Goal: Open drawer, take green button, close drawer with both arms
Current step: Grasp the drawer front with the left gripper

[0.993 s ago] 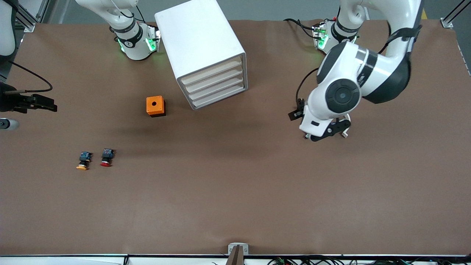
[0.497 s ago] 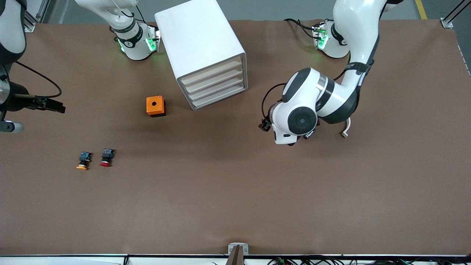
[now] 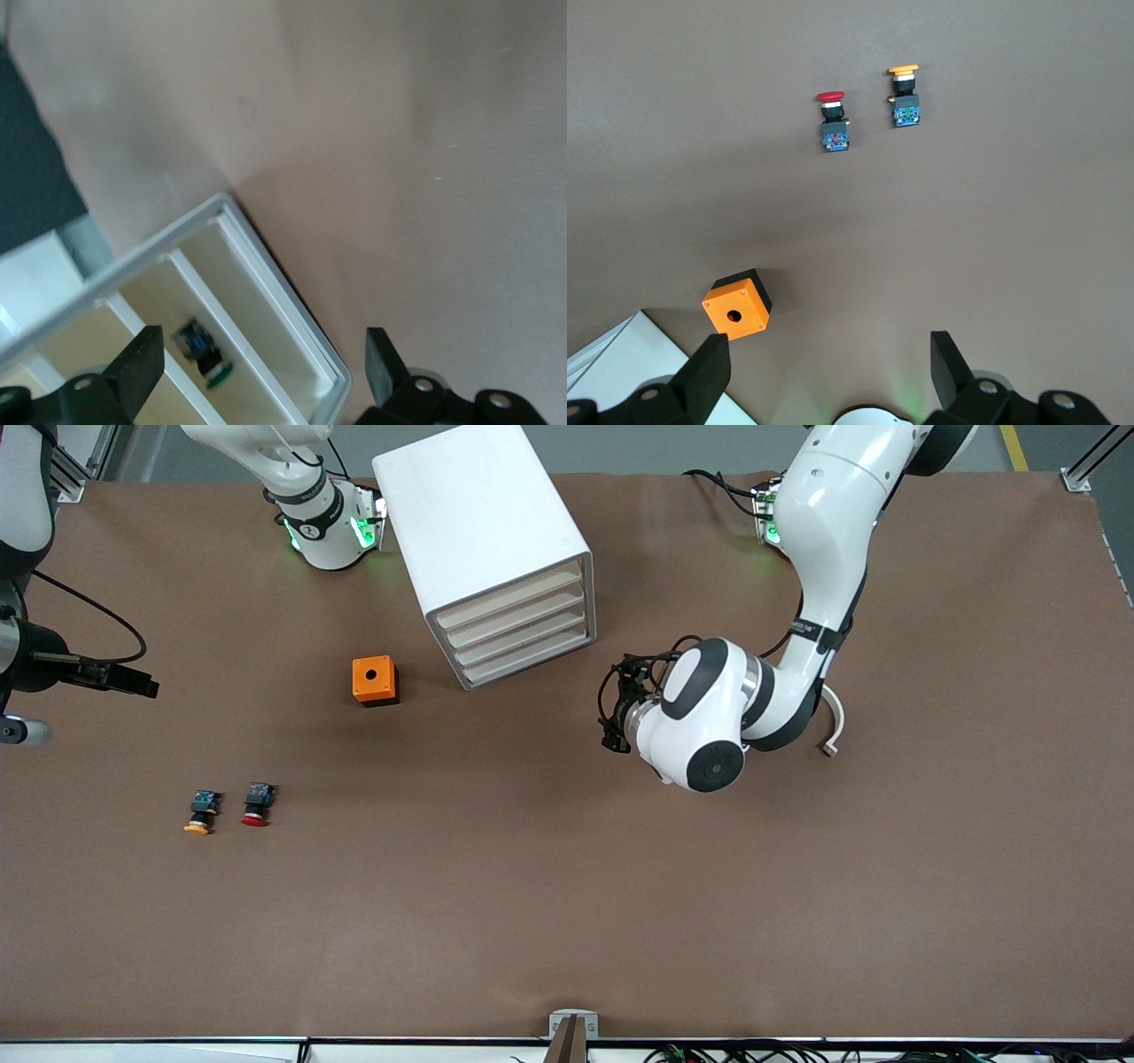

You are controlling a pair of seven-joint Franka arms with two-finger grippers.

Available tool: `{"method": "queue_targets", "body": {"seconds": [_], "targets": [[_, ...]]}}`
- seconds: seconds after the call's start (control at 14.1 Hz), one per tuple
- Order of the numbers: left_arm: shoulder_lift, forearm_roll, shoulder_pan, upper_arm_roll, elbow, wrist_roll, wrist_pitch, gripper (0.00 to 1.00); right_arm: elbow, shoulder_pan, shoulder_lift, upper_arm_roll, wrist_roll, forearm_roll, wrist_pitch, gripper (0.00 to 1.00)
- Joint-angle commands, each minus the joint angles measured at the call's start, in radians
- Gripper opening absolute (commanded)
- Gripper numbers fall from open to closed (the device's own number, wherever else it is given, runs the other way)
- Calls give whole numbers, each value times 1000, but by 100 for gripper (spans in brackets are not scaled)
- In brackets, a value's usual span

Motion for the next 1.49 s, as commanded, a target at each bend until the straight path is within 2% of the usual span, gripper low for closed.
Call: {"method": "queue_targets", "body": {"seconds": [0.0, 0.28, 0.57, 0.85, 0.99, 1.14, 1.28, 1.42], "targets": [[79, -81, 4, 1, 48, -82, -9, 100, 15, -4, 5, 7, 12, 12, -12, 100], [133, -226, 24, 1, 48, -194, -29, 100, 15, 4, 5, 12, 75, 18, -14, 100], [177, -305, 31, -8, 45, -286, -98, 100, 12, 48, 0, 12, 205, 27, -17, 100], [238, -334, 35, -56, 45, -291, -167, 100, 9, 148, -5, 14, 400, 30, -19, 100], [263, -337, 36, -76, 43, -286, -187, 99, 9, 232, -3, 14, 534, 35, -11, 100], [280, -336, 35, -94, 42, -283, -199, 98, 9, 298, -3, 14, 657, 68, 12, 100], [286, -336, 35, -110, 35, -282, -201, 89, 9, 355, -1, 14, 726, 70, 38, 100], [292, -332, 30, -119, 31, -279, -199, 73, 9, 391, 3, 14, 792, 72, 70, 100]]}}
